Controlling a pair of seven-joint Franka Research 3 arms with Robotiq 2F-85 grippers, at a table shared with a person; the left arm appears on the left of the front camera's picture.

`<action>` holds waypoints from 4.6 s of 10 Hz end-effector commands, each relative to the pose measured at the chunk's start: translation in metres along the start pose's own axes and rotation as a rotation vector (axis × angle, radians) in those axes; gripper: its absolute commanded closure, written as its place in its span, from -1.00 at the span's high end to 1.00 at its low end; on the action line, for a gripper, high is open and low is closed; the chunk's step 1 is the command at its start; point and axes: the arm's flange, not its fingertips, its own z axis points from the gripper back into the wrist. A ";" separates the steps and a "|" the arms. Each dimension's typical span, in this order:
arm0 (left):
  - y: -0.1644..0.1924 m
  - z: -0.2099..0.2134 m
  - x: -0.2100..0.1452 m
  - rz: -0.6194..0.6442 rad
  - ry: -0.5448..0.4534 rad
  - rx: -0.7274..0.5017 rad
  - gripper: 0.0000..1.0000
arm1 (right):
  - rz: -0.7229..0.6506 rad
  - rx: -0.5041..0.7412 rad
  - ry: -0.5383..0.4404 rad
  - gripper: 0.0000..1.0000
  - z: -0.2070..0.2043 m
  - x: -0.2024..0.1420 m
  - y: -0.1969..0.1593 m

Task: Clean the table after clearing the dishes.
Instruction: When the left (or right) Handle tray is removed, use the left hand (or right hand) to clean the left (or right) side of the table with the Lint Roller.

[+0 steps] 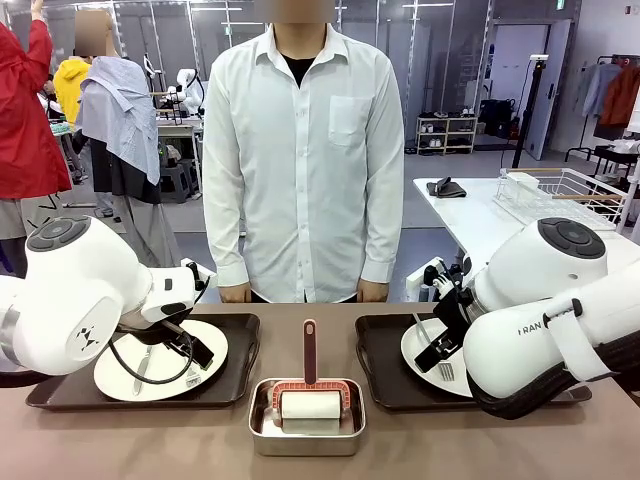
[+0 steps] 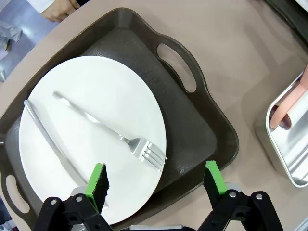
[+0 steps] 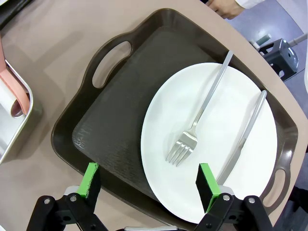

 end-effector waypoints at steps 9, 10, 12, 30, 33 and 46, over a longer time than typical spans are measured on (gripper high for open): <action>0.103 0.080 0.023 0.051 -0.035 -0.385 1.00 | -0.210 0.315 -0.020 1.00 0.068 0.039 -0.076; 0.128 0.097 0.014 0.108 -0.098 -0.480 1.00 | -0.311 0.399 -0.044 1.00 0.080 0.028 -0.094; 0.178 0.122 -0.028 0.273 -0.218 -0.646 1.00 | -0.561 0.603 -0.182 1.00 0.111 -0.015 -0.137; 0.312 0.199 -0.243 0.932 -0.570 -0.536 1.00 | -1.253 0.633 -0.608 1.00 0.185 -0.269 -0.267; 0.312 0.199 -0.243 0.932 -0.570 -0.536 1.00 | -1.253 0.633 -0.608 1.00 0.185 -0.269 -0.267; 0.312 0.199 -0.243 0.932 -0.570 -0.536 1.00 | -1.253 0.633 -0.608 1.00 0.185 -0.269 -0.267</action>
